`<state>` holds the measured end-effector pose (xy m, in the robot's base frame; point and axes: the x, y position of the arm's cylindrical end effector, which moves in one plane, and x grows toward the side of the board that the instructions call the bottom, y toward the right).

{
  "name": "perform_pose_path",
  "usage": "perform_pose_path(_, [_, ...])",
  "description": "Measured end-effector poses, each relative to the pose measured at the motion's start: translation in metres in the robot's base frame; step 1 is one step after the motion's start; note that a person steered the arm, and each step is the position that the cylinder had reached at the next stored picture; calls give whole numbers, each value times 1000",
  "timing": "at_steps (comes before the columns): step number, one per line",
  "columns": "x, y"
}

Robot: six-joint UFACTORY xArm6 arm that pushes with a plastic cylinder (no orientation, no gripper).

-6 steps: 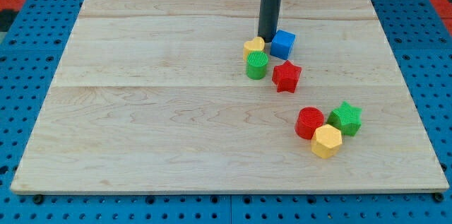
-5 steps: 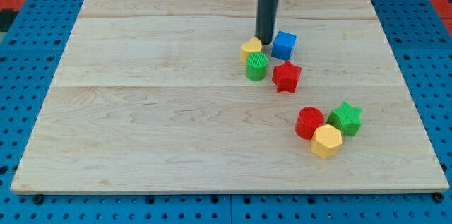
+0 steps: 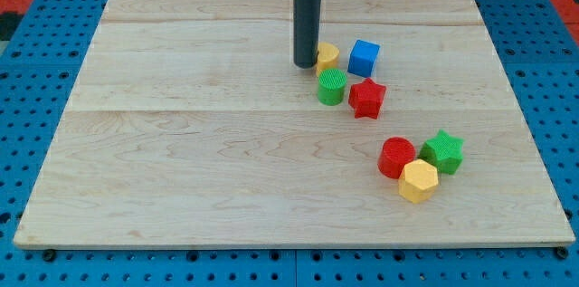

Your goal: Push the red star close top to the red circle

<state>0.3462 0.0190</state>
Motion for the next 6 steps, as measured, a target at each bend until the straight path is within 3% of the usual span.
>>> perform_pose_path(1, [-30, -3])
perform_pose_path(2, [-30, 16])
perform_pose_path(3, [8, 5])
perform_pose_path(4, [34, 30])
perform_pose_path(6, [58, 55])
